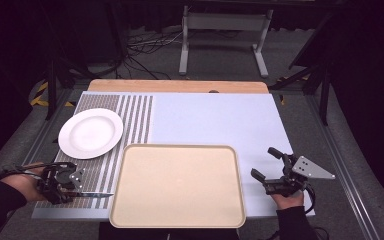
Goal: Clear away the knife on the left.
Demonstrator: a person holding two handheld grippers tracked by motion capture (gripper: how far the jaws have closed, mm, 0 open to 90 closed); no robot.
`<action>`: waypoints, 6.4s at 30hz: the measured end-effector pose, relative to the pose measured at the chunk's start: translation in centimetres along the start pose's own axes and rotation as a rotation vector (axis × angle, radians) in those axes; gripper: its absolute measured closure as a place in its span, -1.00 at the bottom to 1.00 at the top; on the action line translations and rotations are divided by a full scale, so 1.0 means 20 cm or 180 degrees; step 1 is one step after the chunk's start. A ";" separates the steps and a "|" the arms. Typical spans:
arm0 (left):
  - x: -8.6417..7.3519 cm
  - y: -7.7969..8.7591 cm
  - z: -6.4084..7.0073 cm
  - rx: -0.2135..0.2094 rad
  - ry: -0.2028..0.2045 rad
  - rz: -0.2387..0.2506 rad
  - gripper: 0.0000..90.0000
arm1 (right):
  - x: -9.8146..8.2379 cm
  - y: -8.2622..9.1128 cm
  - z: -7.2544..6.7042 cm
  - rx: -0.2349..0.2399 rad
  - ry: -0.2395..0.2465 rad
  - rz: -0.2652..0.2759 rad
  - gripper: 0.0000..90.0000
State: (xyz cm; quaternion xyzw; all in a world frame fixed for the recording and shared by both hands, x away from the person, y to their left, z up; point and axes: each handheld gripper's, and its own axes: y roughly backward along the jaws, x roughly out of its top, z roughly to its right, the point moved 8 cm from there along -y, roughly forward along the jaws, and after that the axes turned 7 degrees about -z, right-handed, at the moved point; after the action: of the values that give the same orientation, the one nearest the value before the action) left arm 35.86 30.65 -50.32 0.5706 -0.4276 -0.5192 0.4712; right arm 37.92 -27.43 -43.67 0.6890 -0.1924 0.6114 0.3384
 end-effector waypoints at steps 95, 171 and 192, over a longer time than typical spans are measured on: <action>0.59 0.50 -0.07 -0.0733 0.2280 0.1464 0.73 | 0.00 0.00 0.00 0.0040 -0.0028 -0.0010 -0.99; 0.84 0.25 0.01 -0.1219 0.2194 0.1235 0.26 | -0.01 0.00 0.00 0.0105 -0.0074 -0.0019 -0.99; 1.03 0.25 0.14 -0.0683 0.1474 0.1049 1.00 | -0.01 0.00 0.00 0.0122 -0.0061 -0.0017 -0.99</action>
State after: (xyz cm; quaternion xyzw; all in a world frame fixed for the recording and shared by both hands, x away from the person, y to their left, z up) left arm 35.07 9.30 -49.27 0.5436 -0.3383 -0.3341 0.6917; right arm 37.84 -27.44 -43.80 0.7017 -0.1821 0.6074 0.3249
